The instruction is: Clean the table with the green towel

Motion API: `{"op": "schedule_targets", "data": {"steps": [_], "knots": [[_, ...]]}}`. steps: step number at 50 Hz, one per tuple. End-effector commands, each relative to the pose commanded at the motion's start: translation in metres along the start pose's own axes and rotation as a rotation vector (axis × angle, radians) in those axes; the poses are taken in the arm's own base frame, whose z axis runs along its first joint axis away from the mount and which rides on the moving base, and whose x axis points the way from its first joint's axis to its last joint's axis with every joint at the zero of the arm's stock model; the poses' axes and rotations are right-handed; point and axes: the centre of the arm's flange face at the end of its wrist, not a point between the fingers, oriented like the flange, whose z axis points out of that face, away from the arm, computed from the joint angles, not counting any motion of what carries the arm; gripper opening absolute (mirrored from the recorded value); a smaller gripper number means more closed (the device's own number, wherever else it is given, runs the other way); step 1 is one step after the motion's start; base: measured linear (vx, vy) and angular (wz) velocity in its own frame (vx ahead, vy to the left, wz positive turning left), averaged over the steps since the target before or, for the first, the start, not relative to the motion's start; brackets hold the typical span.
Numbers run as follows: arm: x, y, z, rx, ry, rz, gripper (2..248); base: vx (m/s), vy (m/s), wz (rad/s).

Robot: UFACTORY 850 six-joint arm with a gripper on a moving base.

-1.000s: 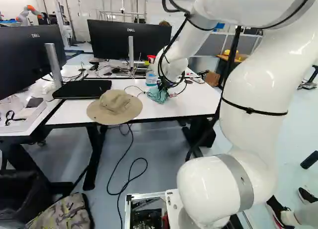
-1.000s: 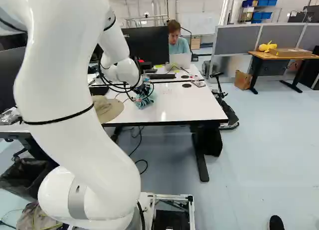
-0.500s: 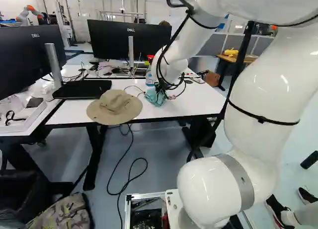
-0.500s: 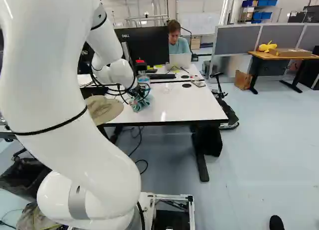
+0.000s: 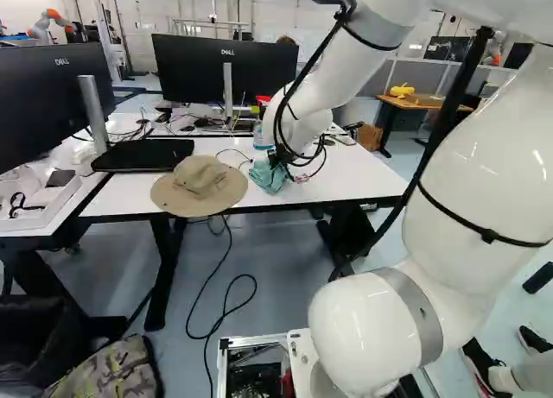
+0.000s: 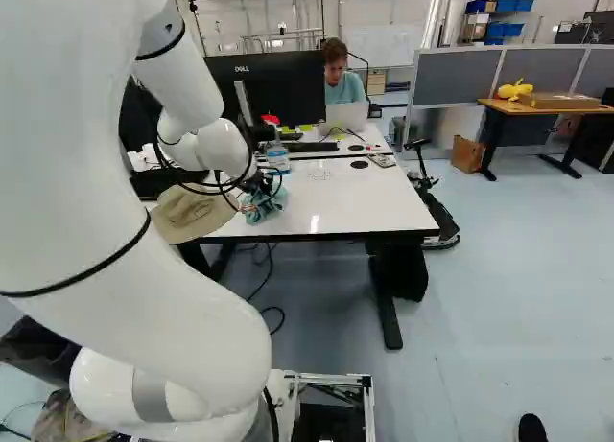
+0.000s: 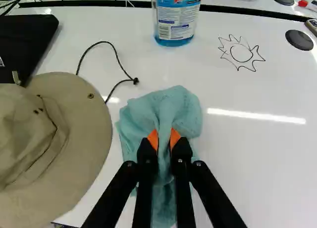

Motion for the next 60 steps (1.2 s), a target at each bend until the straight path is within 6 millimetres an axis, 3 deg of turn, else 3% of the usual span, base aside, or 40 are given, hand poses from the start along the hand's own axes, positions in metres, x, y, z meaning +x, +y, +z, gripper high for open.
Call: {"op": "schedule_targets", "data": {"steps": [18,60], "knots": [[-0.025,-0.013,-0.020,0.022,0.002,-0.018,46,0.000,0.000,0.000],[-0.020,-0.037,-0.016,0.051,-0.004,0.116,46,0.000,0.000,0.000]]}}
